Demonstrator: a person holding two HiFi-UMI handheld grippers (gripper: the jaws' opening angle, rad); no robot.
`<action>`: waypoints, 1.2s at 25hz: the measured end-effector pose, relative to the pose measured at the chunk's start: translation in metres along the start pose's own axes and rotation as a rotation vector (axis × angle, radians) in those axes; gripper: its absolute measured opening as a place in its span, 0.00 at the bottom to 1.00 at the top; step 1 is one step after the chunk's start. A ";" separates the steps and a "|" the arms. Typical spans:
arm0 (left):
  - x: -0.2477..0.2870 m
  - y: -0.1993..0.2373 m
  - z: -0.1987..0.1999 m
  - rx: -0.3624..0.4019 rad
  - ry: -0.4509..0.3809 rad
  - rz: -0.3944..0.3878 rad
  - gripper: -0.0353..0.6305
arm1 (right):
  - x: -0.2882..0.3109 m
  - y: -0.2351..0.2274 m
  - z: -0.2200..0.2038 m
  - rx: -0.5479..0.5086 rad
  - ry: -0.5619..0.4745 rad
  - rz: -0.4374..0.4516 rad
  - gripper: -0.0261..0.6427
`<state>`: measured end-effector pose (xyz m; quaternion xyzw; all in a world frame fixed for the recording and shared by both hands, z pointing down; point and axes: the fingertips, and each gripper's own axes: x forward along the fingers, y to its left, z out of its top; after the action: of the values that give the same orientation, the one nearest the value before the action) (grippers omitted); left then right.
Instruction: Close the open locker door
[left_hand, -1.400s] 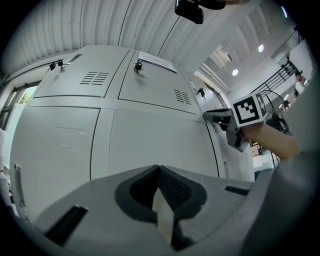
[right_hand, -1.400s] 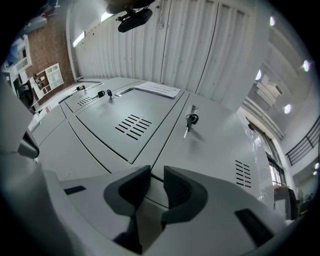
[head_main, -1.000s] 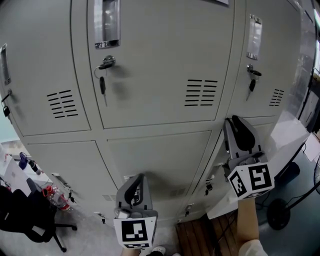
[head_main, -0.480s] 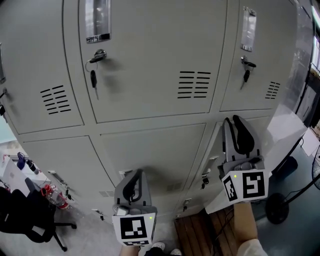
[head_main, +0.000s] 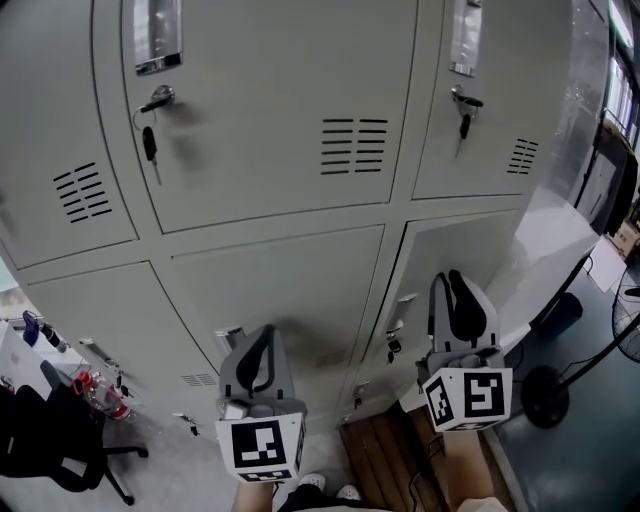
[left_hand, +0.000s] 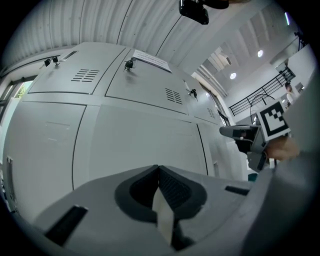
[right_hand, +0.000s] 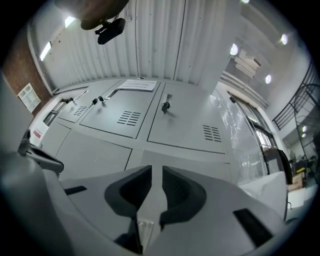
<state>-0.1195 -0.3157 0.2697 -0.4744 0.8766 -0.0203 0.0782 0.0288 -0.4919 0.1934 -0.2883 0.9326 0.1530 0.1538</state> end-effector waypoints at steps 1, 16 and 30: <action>0.000 -0.003 -0.001 -0.003 0.001 -0.005 0.06 | -0.004 0.001 -0.008 -0.005 0.022 -0.006 0.15; 0.003 -0.016 -0.016 -0.014 0.024 -0.037 0.06 | -0.055 -0.010 -0.078 0.121 0.254 -0.113 0.07; 0.008 -0.026 -0.023 -0.015 0.041 -0.063 0.06 | -0.073 -0.011 -0.098 0.142 0.331 -0.121 0.07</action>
<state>-0.1059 -0.3376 0.2940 -0.5020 0.8626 -0.0261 0.0562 0.0731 -0.5016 0.3076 -0.3535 0.9346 0.0278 0.0270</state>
